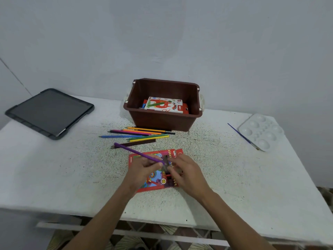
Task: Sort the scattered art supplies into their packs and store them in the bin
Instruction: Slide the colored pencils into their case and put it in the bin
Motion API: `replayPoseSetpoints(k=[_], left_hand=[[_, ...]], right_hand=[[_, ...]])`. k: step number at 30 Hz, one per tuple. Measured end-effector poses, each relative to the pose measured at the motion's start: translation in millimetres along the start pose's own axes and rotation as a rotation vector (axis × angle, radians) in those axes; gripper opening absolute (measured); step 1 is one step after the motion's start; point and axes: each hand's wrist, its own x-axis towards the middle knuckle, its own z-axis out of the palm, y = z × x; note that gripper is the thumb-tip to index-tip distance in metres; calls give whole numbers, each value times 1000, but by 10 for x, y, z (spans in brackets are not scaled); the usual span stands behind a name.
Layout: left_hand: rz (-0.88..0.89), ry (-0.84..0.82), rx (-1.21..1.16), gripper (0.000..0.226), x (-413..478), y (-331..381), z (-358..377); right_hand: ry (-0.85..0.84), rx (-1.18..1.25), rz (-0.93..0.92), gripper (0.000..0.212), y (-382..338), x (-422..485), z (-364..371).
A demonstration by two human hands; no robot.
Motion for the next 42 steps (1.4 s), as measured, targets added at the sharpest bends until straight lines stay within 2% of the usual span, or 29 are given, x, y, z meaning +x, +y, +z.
replayPoseSetpoints(k=[4, 9, 11, 13, 15, 17, 21, 27, 33, 39, 42], left_hand=[[-9, -36, -6, 16, -38, -30, 61], [33, 10, 85, 13, -4, -108, -23], [87, 132, 299, 24, 46, -233, -173], [189, 256, 655, 51, 84, -434, -355], [245, 263, 914, 75, 94, -669, -507], [273, 231, 995, 88, 94, -844, -600], [300, 200, 1012, 95, 120, -887, -626], [326, 136, 1024, 98, 196, -931, -626], [370, 162, 985, 83, 166, -915, -613], [350, 146, 1007, 80, 187, -963, -633], [352, 146, 1022, 82, 196, -965, -620]], right_hand=[[-19, -11, -17, 19, 15, -20, 52], [-20, -81, -26, 14, 171, -57, -63], [-8, -95, 50, 13, 363, -75, -218], [11, -127, 123, 11, 595, -118, -442], [17, -183, 171, 10, 816, -169, -690], [19, -242, 222, 10, 1012, -228, -930], [28, -355, 306, 9, 1288, -367, -1248], [0, -375, 271, 8, 1335, -453, -1272], [-10, -382, 238, 9, 1325, -436, -1126], [-86, -403, 140, 8, 1153, -376, -842], [-69, -370, 28, 16, 934, -325, -582]])
